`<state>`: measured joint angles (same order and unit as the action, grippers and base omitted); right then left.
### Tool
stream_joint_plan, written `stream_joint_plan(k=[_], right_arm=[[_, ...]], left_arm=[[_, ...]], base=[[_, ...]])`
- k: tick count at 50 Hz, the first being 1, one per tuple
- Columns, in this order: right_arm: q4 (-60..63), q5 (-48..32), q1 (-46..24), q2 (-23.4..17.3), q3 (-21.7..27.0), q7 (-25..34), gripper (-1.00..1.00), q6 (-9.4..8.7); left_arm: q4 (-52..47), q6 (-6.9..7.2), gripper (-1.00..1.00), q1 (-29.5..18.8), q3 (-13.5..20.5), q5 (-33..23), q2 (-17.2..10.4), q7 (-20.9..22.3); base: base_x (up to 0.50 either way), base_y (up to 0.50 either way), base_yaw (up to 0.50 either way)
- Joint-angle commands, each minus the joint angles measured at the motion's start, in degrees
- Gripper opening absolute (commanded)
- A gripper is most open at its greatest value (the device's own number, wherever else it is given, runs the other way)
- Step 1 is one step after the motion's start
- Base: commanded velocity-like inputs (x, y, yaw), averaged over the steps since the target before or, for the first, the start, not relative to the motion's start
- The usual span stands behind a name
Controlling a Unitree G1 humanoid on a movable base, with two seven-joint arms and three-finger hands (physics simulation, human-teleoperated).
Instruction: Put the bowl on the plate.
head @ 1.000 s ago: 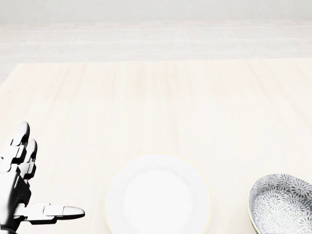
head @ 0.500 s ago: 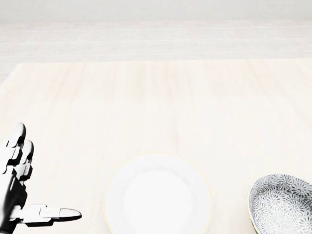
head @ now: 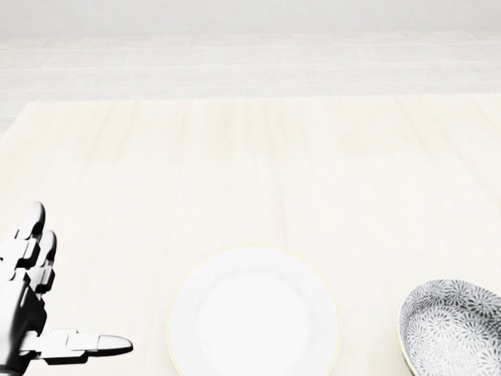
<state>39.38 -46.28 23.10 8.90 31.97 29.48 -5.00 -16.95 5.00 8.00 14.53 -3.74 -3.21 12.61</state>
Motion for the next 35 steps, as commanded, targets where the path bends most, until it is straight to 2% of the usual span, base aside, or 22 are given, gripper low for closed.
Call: stream_joint_plan(k=[1, 16, 35], right_arm=[[0.7, -4.9, -0.8, -0.7, -1.9, 0.6, 1.00, 0.00], [-1.3, -11.6, -0.9, -2.5, -4.5, -1.0, 1.00, 0.00], [-5.7, -15.6, -1.0, -3.9, -7.6, -3.1, 1.00, 0.00]], left_arm=[[0.7, -0.16, 1.00, 0.0, -0.3, -0.2, 0.0, -0.1], [0.2, 0.00, 1.00, 0.1, -0.1, -0.4, -0.2, 0.0], [0.4, 0.00, 1.00, -0.2, -0.1, -0.7, -0.1, -0.1]], base=[[0.00, 0.00, 0.00], [0.00, 0.00, 0.00], [0.00, 0.00, 0.00]])
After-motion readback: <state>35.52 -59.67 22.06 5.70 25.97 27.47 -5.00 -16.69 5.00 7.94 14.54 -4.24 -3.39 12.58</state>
